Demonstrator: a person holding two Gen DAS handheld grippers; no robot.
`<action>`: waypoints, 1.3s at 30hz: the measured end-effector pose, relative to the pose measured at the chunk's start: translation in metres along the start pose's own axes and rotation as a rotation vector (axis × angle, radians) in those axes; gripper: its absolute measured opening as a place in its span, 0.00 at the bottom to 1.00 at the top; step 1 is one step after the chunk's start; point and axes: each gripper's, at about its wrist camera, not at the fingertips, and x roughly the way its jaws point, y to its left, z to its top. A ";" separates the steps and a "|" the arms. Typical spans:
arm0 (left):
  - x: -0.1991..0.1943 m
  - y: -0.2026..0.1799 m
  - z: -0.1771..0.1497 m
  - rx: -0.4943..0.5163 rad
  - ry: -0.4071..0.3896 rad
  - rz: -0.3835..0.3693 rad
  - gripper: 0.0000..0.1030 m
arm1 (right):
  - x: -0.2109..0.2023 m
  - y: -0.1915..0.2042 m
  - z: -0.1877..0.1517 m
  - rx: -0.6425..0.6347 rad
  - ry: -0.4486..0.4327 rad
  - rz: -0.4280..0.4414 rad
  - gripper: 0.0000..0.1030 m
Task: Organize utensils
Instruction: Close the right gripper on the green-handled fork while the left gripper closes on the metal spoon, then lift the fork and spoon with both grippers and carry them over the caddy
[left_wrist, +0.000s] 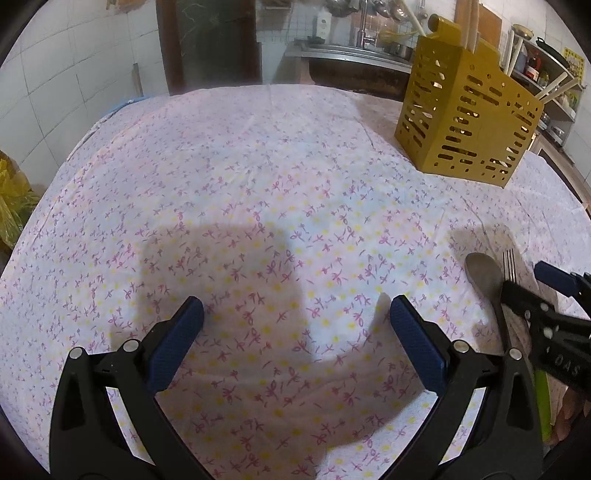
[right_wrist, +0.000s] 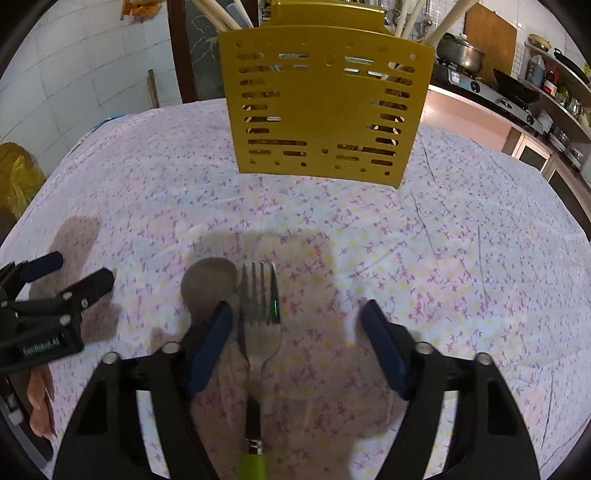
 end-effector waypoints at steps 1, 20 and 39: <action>0.000 0.000 0.000 0.000 0.000 0.000 0.95 | 0.001 0.003 0.002 -0.004 0.000 0.000 0.53; -0.014 -0.047 0.009 0.015 -0.010 -0.019 0.95 | -0.012 -0.061 -0.005 0.047 -0.016 0.006 0.22; 0.006 -0.124 0.020 0.050 0.058 -0.038 0.44 | -0.016 -0.105 -0.021 0.127 -0.053 0.044 0.22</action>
